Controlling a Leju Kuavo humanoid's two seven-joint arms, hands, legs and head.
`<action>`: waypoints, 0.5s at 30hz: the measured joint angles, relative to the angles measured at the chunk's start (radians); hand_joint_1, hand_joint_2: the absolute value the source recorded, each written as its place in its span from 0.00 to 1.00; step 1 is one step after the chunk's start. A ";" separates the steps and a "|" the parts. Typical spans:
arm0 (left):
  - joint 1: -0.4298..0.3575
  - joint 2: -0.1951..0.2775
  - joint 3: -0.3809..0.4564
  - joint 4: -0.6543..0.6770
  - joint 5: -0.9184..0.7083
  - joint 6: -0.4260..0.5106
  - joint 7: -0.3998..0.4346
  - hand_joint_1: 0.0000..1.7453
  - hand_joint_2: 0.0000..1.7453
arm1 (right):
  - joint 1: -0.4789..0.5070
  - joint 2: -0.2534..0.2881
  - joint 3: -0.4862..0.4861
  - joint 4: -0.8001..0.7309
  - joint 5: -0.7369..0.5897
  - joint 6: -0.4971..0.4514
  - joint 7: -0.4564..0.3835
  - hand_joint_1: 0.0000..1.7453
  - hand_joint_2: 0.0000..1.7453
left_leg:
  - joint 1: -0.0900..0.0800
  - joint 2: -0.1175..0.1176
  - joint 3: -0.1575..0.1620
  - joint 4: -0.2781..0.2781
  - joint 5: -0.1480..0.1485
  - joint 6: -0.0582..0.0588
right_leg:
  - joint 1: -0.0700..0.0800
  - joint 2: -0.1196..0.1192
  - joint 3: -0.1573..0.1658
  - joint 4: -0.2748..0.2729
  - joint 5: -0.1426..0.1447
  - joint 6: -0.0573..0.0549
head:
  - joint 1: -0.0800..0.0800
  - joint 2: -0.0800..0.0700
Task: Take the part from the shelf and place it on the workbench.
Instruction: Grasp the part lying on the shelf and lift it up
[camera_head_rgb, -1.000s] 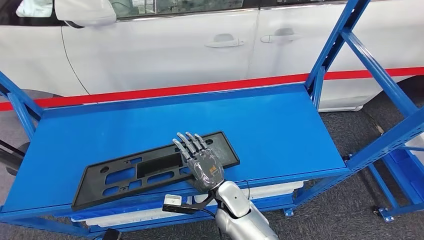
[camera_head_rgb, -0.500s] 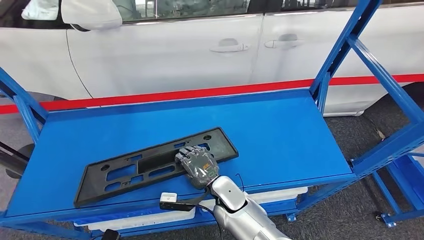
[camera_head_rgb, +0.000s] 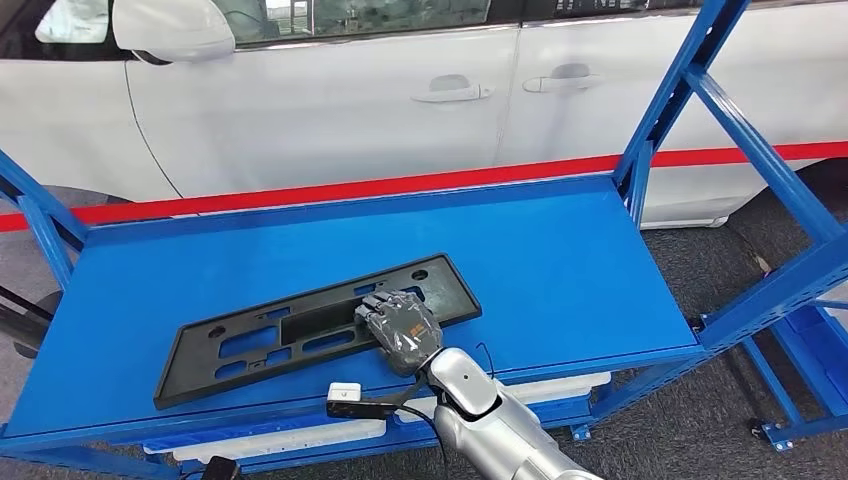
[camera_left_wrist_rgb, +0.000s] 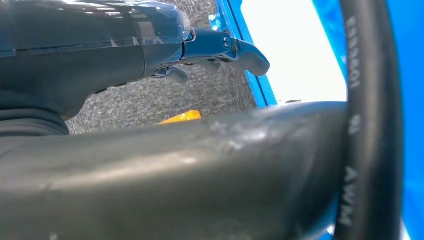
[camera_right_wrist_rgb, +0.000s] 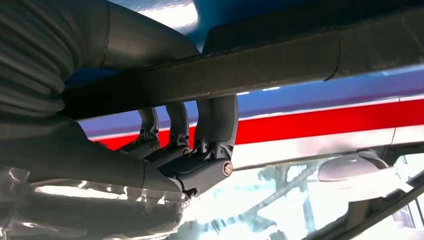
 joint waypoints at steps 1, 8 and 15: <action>0.001 -0.001 0.005 0.000 0.002 0.003 -0.004 0.00 0.00 | 0.005 0.000 -0.001 -0.014 -0.065 0.021 -0.036 1.00 1.00 | 0.001 0.001 -0.010 0.026 -0.018 -0.004 | -0.003 -0.001 0.007 -0.008 0.002 -0.005 | 0.000 0.000; 0.027 -0.001 0.055 0.000 0.015 0.027 -0.032 0.00 0.00 | 0.124 -0.014 -0.022 -0.309 -0.694 0.243 -0.263 1.00 1.00 | 0.007 0.001 -0.083 0.162 -0.042 -0.018 | -0.005 0.007 0.018 -0.008 -0.006 -0.010 | 0.000 0.000; 0.055 -0.003 0.117 0.000 0.033 0.045 -0.063 0.00 0.00 | 0.321 -0.083 -0.069 -0.796 -1.248 0.407 -0.372 1.00 1.00 | 0.003 -0.003 -0.011 -0.008 0.024 0.022 | -0.001 0.006 0.006 0.018 -0.023 0.028 | 0.000 0.000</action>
